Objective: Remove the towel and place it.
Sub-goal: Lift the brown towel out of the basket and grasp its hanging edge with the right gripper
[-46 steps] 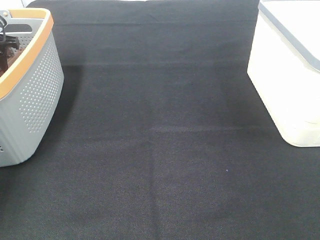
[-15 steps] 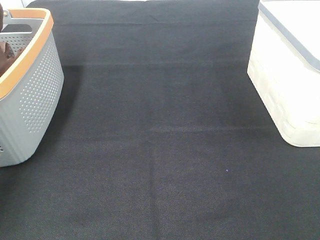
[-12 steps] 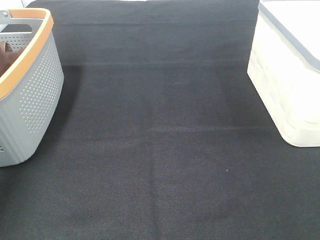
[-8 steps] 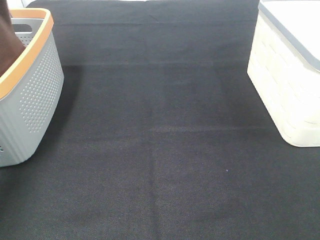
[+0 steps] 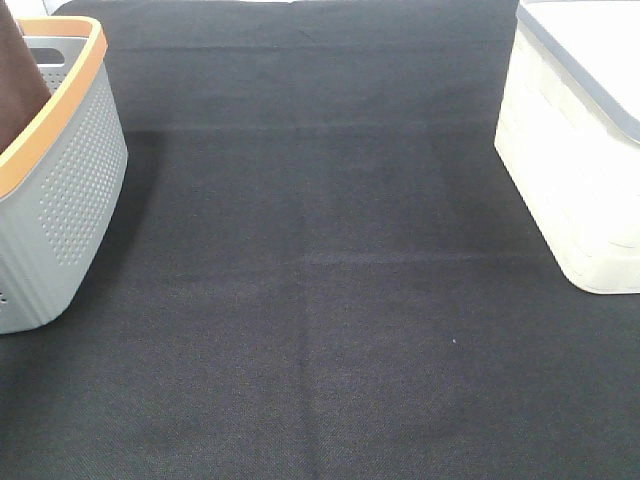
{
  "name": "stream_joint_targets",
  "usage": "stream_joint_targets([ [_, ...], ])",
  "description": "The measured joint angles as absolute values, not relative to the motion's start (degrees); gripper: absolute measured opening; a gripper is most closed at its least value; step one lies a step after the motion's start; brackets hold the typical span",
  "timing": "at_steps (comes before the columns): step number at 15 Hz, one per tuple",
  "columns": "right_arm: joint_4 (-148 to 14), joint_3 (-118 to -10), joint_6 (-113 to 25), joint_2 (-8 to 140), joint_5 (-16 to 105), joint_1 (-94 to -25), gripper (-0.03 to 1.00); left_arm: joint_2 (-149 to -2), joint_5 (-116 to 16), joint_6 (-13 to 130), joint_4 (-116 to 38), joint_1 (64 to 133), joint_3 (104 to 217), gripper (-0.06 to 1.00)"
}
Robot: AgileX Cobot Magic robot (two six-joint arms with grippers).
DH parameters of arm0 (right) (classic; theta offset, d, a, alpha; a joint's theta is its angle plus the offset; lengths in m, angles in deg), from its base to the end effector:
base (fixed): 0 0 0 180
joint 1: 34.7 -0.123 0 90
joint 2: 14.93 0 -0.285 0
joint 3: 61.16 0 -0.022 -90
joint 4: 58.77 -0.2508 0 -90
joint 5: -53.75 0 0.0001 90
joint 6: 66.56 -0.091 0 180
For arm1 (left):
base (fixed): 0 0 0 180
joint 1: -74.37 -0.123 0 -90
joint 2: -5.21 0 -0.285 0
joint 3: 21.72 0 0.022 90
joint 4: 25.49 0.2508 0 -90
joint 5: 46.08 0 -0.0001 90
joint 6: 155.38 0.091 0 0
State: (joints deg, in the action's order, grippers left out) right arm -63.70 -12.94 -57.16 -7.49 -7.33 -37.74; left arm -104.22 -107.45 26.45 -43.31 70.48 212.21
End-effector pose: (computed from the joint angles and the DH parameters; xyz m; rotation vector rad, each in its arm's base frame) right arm -0.0072 0.0065 0.2788 -0.2253 2.0222 0.0331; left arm 0.3688 0.0006 0.5139 -0.0172 2.0145 -0.3080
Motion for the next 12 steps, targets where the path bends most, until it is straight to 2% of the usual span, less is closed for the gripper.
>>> stream_joint_targets([
  [8,-63.7,-12.9,-57.2,-7.5,-7.3,-37.7,0.63,-102.9,-94.3,41.1,-81.1,71.6,212.3,0.00],
  [12,-66.9,-12.9,-57.2,-7.5,-7.3,-37.7,0.63,-102.9,-89.3,46.6,-82.6,79.5,212.3,0.00],
])
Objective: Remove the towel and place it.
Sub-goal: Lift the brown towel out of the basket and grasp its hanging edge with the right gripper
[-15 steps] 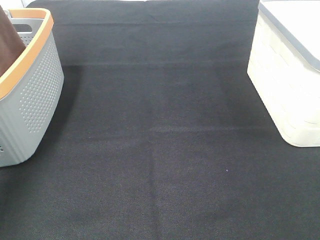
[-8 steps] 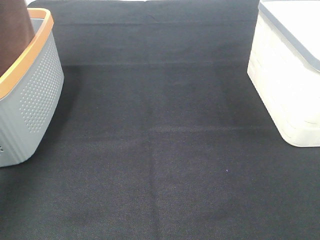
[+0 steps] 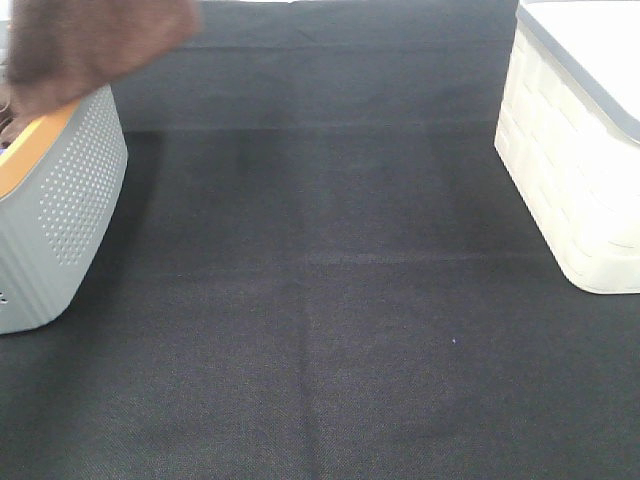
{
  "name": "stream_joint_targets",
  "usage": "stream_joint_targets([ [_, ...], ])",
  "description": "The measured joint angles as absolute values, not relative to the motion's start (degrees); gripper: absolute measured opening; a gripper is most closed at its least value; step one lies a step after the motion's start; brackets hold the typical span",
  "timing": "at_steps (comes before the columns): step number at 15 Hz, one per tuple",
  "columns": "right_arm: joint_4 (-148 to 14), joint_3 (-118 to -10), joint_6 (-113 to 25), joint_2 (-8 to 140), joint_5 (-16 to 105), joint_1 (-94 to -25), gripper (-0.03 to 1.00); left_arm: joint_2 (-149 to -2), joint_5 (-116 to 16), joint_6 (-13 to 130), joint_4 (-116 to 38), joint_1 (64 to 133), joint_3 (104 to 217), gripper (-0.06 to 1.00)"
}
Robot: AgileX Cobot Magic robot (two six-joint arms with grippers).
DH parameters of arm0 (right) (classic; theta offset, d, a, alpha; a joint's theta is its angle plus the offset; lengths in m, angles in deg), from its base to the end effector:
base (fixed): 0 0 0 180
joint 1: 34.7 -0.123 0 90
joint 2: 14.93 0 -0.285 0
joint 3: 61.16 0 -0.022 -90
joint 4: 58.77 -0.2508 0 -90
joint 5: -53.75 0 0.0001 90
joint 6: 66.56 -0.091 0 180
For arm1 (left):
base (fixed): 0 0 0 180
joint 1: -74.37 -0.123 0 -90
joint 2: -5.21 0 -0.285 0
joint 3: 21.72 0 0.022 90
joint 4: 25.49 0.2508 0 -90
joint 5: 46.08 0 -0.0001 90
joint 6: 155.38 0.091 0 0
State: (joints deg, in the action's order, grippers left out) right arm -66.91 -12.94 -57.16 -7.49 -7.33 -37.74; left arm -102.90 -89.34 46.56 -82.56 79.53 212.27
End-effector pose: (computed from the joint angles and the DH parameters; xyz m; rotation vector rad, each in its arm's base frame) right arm -0.0077 0.0109 0.2792 -0.2280 2.0180 0.0999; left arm 0.3463 -0.0839 0.5700 0.2521 1.4856 -0.8790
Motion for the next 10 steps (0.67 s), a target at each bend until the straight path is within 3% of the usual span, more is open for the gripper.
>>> stream_joint_targets([
  [5,-78.9,-13.3,-55.0,-2.6,-3.6,-37.7,0.62,-105.0,-88.6,47.3,-76.0,89.3,212.4,0.00],
  [10,-100.2,-13.4,-39.1,12.7,6.3,-37.7,0.62,-107.2,-95.1,47.9,-74.9,91.0,212.4,0.00],
])
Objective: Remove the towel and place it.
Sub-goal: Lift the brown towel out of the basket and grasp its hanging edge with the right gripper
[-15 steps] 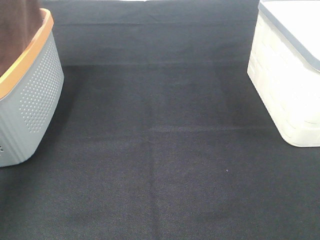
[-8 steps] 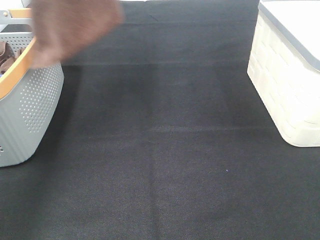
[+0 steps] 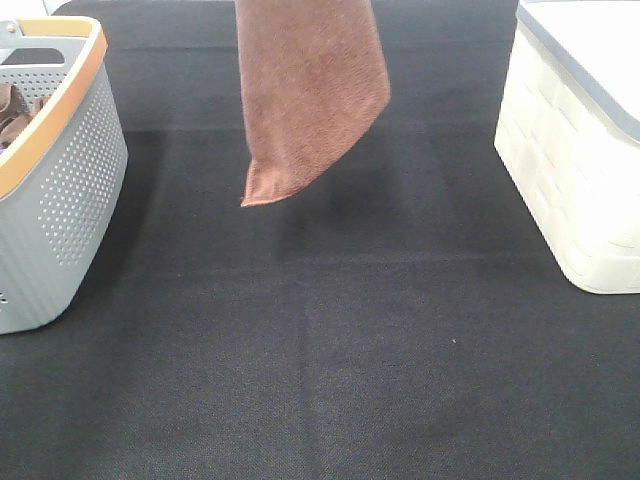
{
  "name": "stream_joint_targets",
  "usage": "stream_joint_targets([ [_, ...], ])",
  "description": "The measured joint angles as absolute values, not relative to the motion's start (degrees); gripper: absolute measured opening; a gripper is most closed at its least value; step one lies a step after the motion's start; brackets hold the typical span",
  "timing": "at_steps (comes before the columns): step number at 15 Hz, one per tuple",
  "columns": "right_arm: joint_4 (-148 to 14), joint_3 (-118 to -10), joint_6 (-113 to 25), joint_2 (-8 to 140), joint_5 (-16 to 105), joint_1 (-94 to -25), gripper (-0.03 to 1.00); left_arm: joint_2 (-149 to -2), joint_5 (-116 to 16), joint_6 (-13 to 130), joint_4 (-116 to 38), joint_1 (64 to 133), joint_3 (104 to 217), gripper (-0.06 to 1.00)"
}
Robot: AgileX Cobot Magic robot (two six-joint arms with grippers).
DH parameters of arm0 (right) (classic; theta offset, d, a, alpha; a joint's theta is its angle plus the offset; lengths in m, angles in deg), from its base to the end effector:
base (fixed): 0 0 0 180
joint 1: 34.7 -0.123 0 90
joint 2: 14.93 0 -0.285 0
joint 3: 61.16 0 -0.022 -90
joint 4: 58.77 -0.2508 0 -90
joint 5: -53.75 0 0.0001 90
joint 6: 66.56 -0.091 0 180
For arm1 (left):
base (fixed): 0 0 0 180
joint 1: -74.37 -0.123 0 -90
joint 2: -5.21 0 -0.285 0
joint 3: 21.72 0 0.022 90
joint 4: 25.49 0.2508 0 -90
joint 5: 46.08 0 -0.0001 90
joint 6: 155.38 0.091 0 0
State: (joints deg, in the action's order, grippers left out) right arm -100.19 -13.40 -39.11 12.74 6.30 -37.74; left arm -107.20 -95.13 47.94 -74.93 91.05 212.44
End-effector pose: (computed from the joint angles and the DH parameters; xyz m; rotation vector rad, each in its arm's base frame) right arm 0.0545 0.0474 0.3065 -0.3216 1.9631 0.5800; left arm 0.3534 -0.1604 0.5305 0.5152 1.6464 -0.9068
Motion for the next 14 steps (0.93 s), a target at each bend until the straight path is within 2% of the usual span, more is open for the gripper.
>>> stream_joint_targets([
  [5,-121.7,-13.9,-9.2,28.7,8.6,-37.7,0.62,-107.2,-110.4,58.6,-77.5,91.0,212.4,0.00],
  [8,-124.0,-16.4,-2.4,33.9,9.7,-37.7,0.62,-107.2,-115.4,61.5,-77.7,91.0,212.4,0.00],
  [14,-125.9,-26.7,5.0,46.8,12.6,-37.7,0.62,-107.2,-115.6,68.7,-80.5,91.0,212.4,0.00],
])
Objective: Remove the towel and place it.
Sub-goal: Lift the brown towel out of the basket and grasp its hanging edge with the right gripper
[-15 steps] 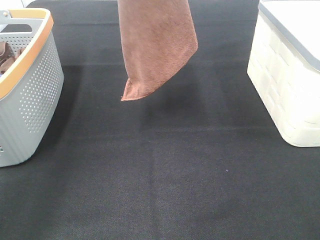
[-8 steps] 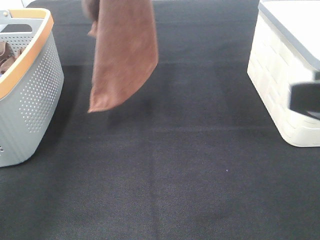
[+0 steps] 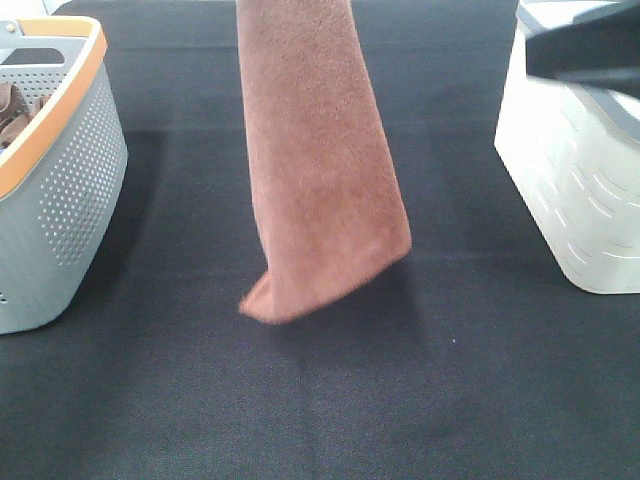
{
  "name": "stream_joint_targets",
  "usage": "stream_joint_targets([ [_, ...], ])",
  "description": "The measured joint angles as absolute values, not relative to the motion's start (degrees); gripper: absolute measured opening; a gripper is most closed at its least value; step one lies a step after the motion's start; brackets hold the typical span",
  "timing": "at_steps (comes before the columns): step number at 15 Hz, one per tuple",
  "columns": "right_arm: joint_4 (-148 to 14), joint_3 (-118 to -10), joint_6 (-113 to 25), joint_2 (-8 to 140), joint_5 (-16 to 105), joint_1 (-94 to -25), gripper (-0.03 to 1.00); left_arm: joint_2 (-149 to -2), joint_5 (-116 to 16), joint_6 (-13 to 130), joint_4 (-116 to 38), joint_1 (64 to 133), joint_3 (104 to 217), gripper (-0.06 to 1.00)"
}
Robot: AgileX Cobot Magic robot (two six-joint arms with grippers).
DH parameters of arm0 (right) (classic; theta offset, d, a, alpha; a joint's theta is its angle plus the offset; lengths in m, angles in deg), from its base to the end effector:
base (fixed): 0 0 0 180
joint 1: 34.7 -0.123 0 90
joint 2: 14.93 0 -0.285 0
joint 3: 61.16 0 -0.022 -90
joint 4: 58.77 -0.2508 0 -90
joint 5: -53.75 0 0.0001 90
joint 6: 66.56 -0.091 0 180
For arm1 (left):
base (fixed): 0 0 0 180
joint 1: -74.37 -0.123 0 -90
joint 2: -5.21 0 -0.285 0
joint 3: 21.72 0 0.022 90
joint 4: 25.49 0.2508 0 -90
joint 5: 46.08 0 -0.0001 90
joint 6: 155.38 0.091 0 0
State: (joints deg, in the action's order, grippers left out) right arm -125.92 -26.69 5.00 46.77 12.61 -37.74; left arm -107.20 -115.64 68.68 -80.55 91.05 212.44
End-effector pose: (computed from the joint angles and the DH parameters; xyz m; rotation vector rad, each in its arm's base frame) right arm 0.1790 0.0648 0.3384 -0.6383 1.8458 0.5610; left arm 0.3277 -0.1712 0.5123 1.0745 1.6146 -0.8621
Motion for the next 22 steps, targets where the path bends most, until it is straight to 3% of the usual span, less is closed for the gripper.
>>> stream_joint_targets([
  [3,-130.8,-28.2,11.2,49.1,14.1,-37.7,0.62,-107.2,-115.7,69.9,-83.9,91.0,212.4,0.00],
  [10,-154.9,-28.7,40.1,53.5,15.3,-37.7,0.62,-107.2,-115.8,67.4,-87.5,91.0,212.4,0.00],
  [13,-155.8,-28.7,40.2,56.6,13.5,-37.7,0.62,-107.2,-115.8,66.2,-81.8,92.4,212.6,0.00],
  [17,-155.9,-28.7,38.4,59.3,10.8,-37.7,0.62,-108.7,-115.8,64.3,-61.3,96.2,212.6,0.00],
  [22,-154.9,-28.7,36.1,59.4,10.6,-37.7,0.62,-115.0,-115.8,62.9,-60.2,97.3,212.6,0.00],
])
